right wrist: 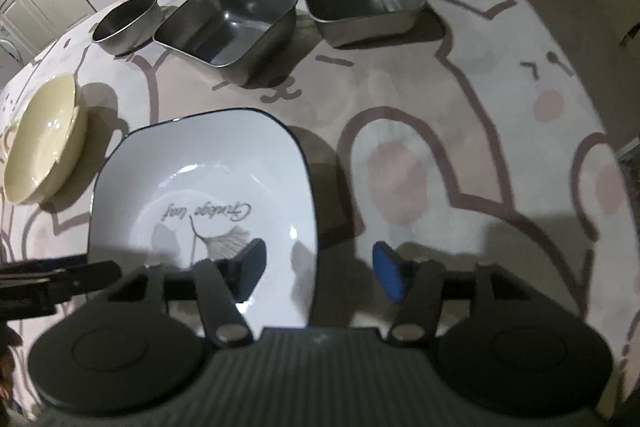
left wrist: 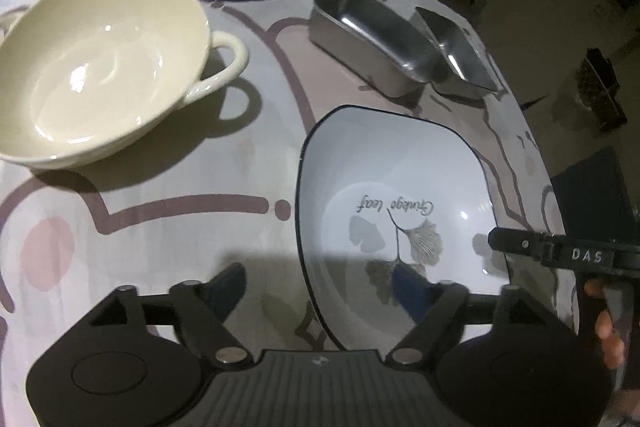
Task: Organize plates and bowls
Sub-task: 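Lower the white plate onto the cloth and open both grippers, then close the left gripper on the cream bowl handle while the right grips its rim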
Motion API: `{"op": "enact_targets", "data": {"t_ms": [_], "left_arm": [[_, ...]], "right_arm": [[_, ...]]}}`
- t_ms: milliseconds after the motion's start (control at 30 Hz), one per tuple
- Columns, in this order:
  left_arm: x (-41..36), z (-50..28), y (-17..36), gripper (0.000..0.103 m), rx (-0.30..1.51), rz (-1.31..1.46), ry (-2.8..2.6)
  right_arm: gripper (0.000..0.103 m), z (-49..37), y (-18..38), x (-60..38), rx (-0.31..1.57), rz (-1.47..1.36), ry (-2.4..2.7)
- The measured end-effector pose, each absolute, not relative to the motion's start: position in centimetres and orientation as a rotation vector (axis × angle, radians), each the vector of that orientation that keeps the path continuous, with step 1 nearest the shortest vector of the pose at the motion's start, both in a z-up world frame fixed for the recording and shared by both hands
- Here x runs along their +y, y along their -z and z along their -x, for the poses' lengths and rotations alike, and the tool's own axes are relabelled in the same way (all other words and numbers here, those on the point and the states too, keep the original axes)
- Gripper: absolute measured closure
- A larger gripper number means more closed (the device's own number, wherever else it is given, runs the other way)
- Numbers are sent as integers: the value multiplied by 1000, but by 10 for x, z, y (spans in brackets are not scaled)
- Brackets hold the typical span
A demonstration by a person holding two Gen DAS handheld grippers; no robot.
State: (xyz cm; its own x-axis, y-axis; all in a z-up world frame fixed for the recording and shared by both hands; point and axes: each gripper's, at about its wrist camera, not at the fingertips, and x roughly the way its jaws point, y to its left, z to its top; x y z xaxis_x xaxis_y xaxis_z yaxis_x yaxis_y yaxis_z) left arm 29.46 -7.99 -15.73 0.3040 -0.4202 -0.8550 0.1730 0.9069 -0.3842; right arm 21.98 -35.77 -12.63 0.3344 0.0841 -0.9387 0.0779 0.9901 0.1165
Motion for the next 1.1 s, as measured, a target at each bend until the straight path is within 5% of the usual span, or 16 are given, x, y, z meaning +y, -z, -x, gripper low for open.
{"op": "enact_targets", "data": {"t_ms": [167,700,967,1100], "left_arm": [[-71,-283,128,1,1090,154,407],[39,-318,41,0,724,217,164],[101,-363,62,0,740,258,24],[122,-379,80,10,774,269,25]], "right_arm": [[0,-203,107,-363,1144,-142,-12],[0,-200,31,-291,689,-232,-195],[0,-245,50,-244,736,-378,-287],[0,-267,68,-232,797,-432,-279]]}}
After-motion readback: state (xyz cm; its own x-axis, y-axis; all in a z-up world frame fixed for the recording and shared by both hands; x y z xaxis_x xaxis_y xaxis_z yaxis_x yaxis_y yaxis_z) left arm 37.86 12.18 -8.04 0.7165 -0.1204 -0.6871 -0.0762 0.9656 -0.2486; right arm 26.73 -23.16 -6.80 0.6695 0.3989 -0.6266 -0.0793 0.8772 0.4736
